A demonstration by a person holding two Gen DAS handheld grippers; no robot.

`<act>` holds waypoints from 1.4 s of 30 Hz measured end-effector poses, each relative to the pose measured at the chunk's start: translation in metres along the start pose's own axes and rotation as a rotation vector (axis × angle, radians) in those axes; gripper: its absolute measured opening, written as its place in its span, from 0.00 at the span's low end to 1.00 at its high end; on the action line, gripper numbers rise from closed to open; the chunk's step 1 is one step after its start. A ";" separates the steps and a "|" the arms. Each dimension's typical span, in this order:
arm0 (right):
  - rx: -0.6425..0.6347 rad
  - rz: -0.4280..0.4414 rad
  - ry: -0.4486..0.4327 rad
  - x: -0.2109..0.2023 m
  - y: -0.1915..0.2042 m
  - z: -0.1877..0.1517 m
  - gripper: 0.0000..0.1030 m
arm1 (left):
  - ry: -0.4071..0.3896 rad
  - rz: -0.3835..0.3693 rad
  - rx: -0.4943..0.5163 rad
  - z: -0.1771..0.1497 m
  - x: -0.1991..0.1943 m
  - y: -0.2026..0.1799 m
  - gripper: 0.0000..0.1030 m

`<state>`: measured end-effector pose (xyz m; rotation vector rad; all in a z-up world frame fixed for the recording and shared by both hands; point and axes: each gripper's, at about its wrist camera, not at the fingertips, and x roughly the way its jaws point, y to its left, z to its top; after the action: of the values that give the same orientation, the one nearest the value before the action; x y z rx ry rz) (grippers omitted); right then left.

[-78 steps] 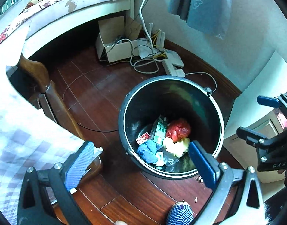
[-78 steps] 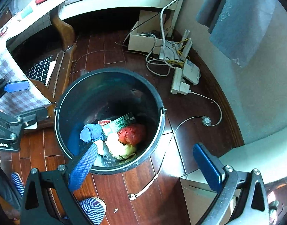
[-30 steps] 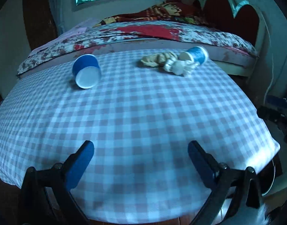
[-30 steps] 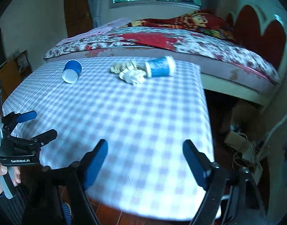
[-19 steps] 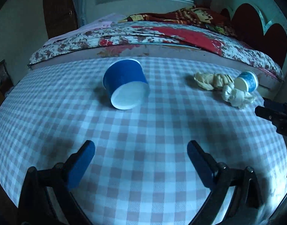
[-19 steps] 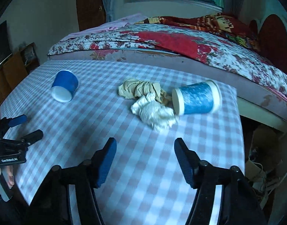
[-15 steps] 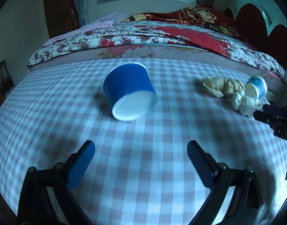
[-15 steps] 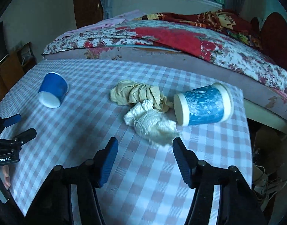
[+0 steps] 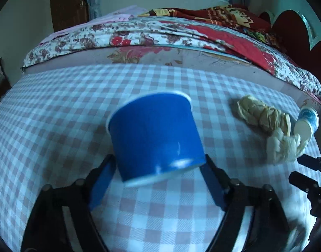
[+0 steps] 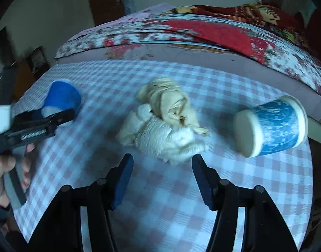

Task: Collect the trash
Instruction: 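Grasp the blue paper cup with the left tool while the right tool grasps the white tissue, then lift the blue cup and tissue and move the left tool toward the blue-white cup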

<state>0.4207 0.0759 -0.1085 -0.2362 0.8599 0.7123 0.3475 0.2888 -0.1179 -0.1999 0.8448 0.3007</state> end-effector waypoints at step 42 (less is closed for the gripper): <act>0.085 -0.002 -0.073 -0.043 0.017 -0.023 0.33 | -0.071 -0.070 0.065 -0.050 -0.072 -0.001 0.69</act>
<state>0.3766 0.0574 -0.0897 -0.1341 0.8187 0.6766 0.2670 0.2605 -0.0958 -0.1570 0.7750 0.2134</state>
